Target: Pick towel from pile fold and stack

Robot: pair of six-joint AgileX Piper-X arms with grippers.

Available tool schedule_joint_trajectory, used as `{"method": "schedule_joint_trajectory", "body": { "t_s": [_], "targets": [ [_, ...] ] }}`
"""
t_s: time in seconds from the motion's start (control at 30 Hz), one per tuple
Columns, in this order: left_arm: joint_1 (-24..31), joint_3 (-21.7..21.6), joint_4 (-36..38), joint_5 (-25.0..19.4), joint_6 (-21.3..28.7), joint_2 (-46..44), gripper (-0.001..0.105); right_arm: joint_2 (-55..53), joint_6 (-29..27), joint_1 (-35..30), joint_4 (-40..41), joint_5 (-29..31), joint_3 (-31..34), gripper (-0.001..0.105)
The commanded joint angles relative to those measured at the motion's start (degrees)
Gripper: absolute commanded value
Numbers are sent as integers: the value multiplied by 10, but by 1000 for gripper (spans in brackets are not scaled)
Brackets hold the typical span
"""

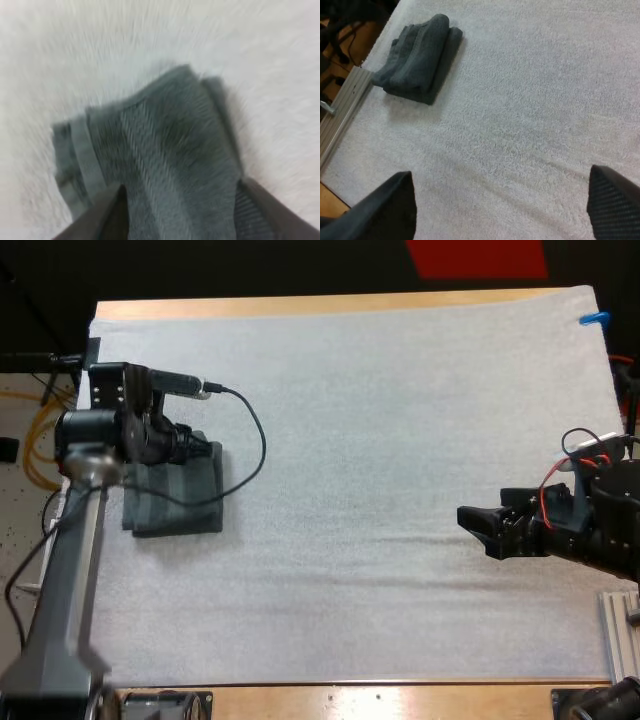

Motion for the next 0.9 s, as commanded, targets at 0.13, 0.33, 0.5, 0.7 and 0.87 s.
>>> {"method": "schedule_joint_trajectory", "body": {
  "t_s": [0.13, 0.33, 0.5, 0.7, 0.87],
  "targets": [
    [-42, -3, 11, -9, -5, -79, 46, 2, -2, 1, -26, 3, -1, 69],
    [-74, -3, 36, 9, -14, -137, 46, 46, -4, -14, -61, 5, -1, 69],
    [-69, -3, 47, -8, -7, -172, 46, 90, -21, -86, -66, 5, -1, 69],
    [-34, -3, 47, -20, 26, -222, 46, 94, -67, -209, -64, 18, -3, 69],
    [-12, -3, 47, -20, 26, -263, 46, 61, -102, -266, -54, 38, -3, 69]
  ]
}}
